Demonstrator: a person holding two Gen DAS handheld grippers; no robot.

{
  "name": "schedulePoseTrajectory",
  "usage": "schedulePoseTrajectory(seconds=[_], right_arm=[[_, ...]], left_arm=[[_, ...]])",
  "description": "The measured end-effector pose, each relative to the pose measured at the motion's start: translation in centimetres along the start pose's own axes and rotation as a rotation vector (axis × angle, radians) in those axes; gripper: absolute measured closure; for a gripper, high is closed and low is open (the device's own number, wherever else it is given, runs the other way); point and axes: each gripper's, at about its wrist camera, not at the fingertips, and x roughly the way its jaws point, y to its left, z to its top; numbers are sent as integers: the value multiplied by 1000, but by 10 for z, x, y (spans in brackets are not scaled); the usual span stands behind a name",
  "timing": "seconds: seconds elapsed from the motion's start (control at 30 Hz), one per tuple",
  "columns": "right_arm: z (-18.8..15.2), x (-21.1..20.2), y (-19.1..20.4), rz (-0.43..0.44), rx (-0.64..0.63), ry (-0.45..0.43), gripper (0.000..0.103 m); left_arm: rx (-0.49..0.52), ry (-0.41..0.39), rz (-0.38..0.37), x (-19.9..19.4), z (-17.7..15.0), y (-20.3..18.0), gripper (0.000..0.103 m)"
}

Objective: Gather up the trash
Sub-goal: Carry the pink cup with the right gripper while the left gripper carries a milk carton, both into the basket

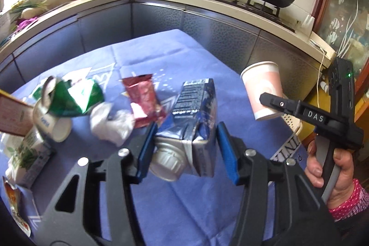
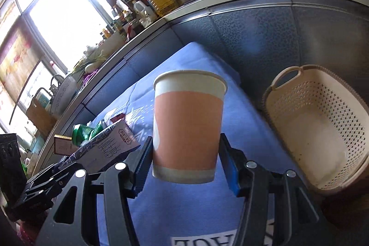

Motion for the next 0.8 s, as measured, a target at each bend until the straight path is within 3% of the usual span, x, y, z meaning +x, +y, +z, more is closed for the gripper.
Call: schedulePoseTrajectory(seconds=[0.2, 0.4, 0.5, 0.53, 0.57, 0.67, 0.73, 0.8], right_arm=[[11, -34, -81, -162, 116, -84, 47], [9, -27, -153, -276, 216, -17, 45], [2, -18, -176, -293, 256, 13, 39], [-1, -14, -181, -291, 284, 28, 29], [-4, -12, -188, -273, 320, 42, 26], [-13, -22, -203, -192, 426, -18, 22], [-17, -31, -204, -219, 434, -44, 22], [-16, -42, -197, -232, 420, -82, 21]], left_arm=[[156, 11, -106, 54, 43, -76, 52], [250, 77, -209, 128, 74, -149, 52], [291, 132, -220, 164, 78, -179, 51], [303, 153, -207, 174, 77, -186, 44], [306, 179, -190, 187, 76, -192, 39], [302, 219, -158, 205, 71, -198, 34], [270, 232, -143, 205, 73, -192, 34], [218, 186, -166, 188, 78, -181, 35]])
